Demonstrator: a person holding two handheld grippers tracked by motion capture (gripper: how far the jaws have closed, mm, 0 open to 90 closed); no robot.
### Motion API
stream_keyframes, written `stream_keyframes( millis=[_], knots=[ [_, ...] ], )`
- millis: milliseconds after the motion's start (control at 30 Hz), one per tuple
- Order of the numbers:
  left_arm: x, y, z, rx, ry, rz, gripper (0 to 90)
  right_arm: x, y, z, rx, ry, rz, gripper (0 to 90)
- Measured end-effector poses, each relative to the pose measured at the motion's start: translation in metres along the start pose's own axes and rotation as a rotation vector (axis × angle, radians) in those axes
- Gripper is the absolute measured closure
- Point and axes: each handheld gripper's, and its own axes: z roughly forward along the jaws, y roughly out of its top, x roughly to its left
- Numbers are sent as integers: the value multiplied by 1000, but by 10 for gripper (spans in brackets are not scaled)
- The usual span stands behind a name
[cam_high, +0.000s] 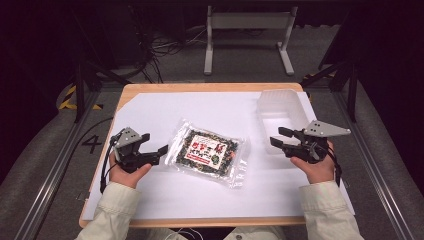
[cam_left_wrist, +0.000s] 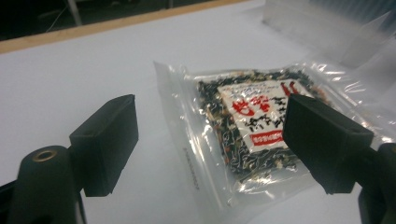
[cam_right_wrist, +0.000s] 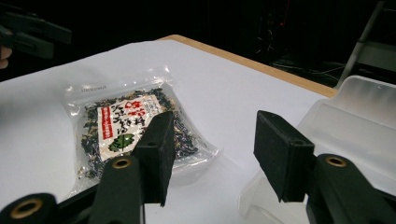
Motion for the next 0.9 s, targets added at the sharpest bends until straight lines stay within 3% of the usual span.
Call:
stream_keyframes(
  millis=[133,167,300,433,500,667,800,900],
  knots=[
    [-1,2,-5,-37,-14,24,175,1,0,0,-7,-2,-4,457],
    [-2,3,-7,-43,-16,53,173,1,1,0,-8,0,-8,452],
    [-2,4,-7,-47,-18,60,168,1,0,1,-5,3,-6,444],
    [-1,5,-1,-11,11,0,201,0,-1,1,-7,7,-2,435],
    [0,4,1,-13,2,-28,200,-1,0,1,-10,7,1,435],
    [-4,4,7,-55,-22,17,199,1,-2,2,10,7,-5,437],
    [-3,-1,15,-54,-29,12,200,2,-2,0,8,5,-5,437],
    [-3,-7,21,-59,8,5,205,2,-2,0,10,4,-2,437]
  ],
)
